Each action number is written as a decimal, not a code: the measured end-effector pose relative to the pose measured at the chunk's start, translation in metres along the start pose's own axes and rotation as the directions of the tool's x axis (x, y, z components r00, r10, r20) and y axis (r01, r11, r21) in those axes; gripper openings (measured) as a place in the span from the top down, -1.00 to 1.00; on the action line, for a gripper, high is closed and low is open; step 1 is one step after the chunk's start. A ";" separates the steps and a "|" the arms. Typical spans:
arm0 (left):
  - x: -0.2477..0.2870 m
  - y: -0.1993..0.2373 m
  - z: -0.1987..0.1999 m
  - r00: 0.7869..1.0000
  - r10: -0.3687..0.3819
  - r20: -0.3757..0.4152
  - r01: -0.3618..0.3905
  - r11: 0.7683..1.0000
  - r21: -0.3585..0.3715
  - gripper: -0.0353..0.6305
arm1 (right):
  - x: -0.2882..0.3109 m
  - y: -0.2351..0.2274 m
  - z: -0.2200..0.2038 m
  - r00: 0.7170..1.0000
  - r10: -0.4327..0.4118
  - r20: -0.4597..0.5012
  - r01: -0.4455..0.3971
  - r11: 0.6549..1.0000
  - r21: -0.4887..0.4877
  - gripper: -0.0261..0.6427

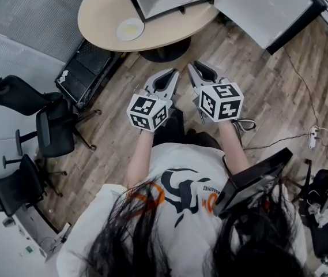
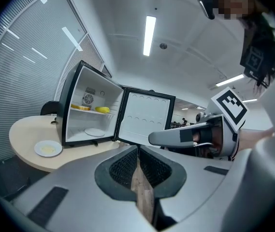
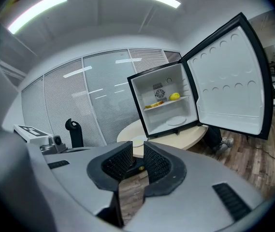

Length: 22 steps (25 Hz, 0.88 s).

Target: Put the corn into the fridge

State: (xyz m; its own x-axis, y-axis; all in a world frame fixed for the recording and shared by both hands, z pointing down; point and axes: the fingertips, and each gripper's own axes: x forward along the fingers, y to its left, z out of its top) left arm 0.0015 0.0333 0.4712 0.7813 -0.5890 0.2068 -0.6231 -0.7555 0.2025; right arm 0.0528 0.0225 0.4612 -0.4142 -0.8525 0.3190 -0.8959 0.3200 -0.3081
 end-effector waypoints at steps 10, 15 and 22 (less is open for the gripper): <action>-0.018 -0.005 -0.010 1.000 0.022 -0.009 -0.022 1.000 -0.001 0.86 | -0.005 0.009 -0.013 1.000 0.016 -0.023 -0.016 1.000 -0.008 0.72; -0.025 0.001 -0.009 0.998 0.056 -0.005 -0.056 0.998 0.002 0.86 | 0.002 0.013 -0.013 0.999 0.043 -0.028 -0.043 0.999 -0.013 0.72; -0.031 0.012 -0.007 0.996 0.090 -0.005 -0.090 0.996 0.002 0.86 | 0.012 0.018 -0.015 0.997 0.069 -0.043 -0.069 0.997 -0.017 0.72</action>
State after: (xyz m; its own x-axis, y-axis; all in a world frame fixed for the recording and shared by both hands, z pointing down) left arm -0.0305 0.0448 0.4737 0.7216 -0.6533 0.2291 -0.6910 -0.6997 0.1814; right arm 0.0291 0.0245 0.4723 -0.4812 -0.8101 0.3350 -0.8676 0.3852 -0.3145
